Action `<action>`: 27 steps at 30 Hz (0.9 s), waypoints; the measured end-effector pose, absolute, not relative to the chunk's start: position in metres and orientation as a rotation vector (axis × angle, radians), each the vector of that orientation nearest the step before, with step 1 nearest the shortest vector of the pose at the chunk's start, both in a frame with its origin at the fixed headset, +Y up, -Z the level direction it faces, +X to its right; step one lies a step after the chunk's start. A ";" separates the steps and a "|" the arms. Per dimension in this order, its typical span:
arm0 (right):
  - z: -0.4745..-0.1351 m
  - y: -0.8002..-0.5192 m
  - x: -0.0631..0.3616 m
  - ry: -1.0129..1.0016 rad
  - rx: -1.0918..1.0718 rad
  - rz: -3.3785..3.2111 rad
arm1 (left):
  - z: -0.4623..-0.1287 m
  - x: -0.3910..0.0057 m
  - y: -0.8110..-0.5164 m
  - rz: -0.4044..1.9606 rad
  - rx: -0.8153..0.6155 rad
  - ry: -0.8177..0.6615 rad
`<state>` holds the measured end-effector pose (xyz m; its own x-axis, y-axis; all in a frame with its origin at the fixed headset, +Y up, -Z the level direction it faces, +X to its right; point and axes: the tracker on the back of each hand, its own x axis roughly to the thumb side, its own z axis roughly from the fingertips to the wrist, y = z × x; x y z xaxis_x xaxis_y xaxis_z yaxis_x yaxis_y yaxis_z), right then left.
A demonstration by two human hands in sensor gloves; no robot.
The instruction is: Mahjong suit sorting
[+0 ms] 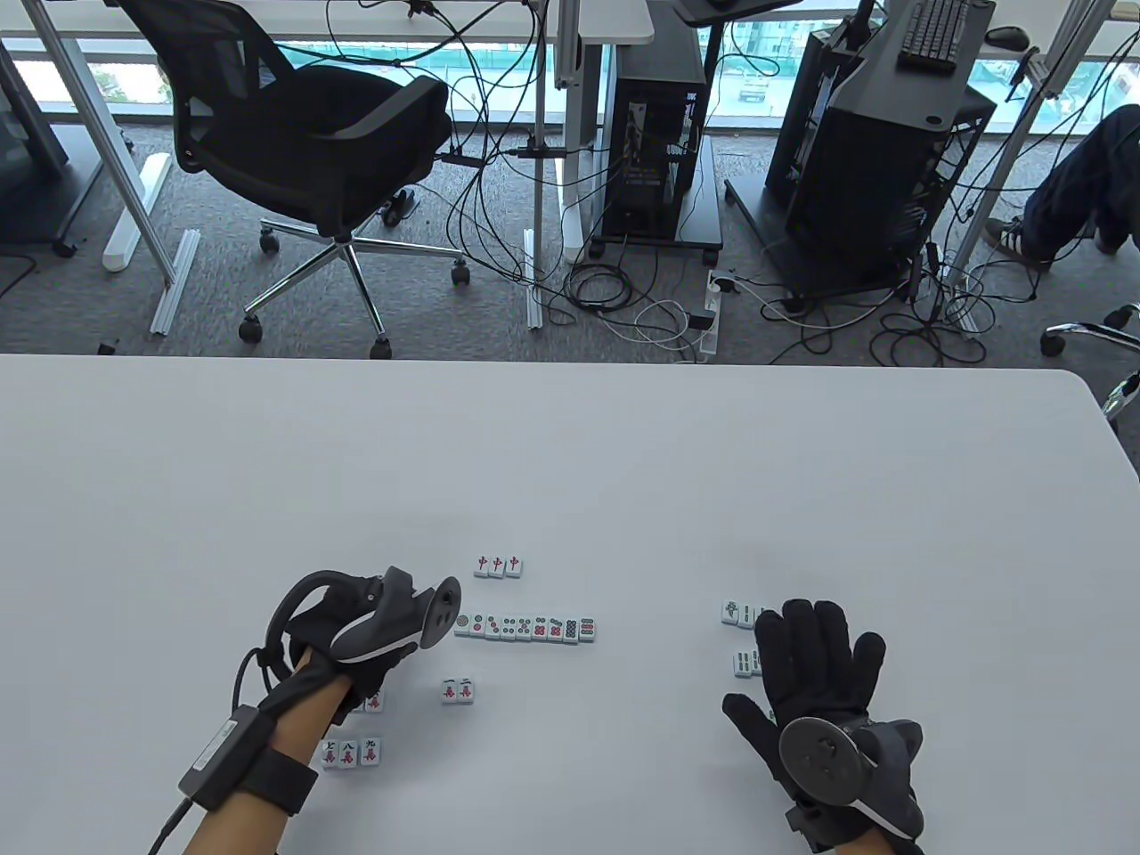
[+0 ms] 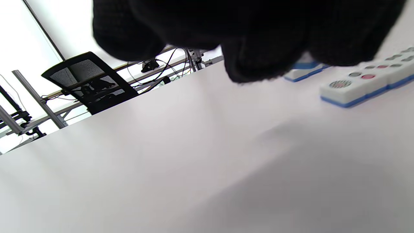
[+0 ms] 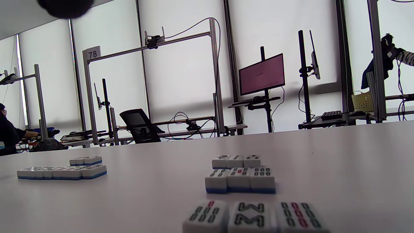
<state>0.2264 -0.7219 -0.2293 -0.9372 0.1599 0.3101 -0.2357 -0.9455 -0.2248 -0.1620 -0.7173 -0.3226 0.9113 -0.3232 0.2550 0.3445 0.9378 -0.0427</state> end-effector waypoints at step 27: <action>-0.224 -0.717 0.222 -0.406 0.488 2.833 | -0.295 -0.087 -0.760 -0.511 -0.216 -0.401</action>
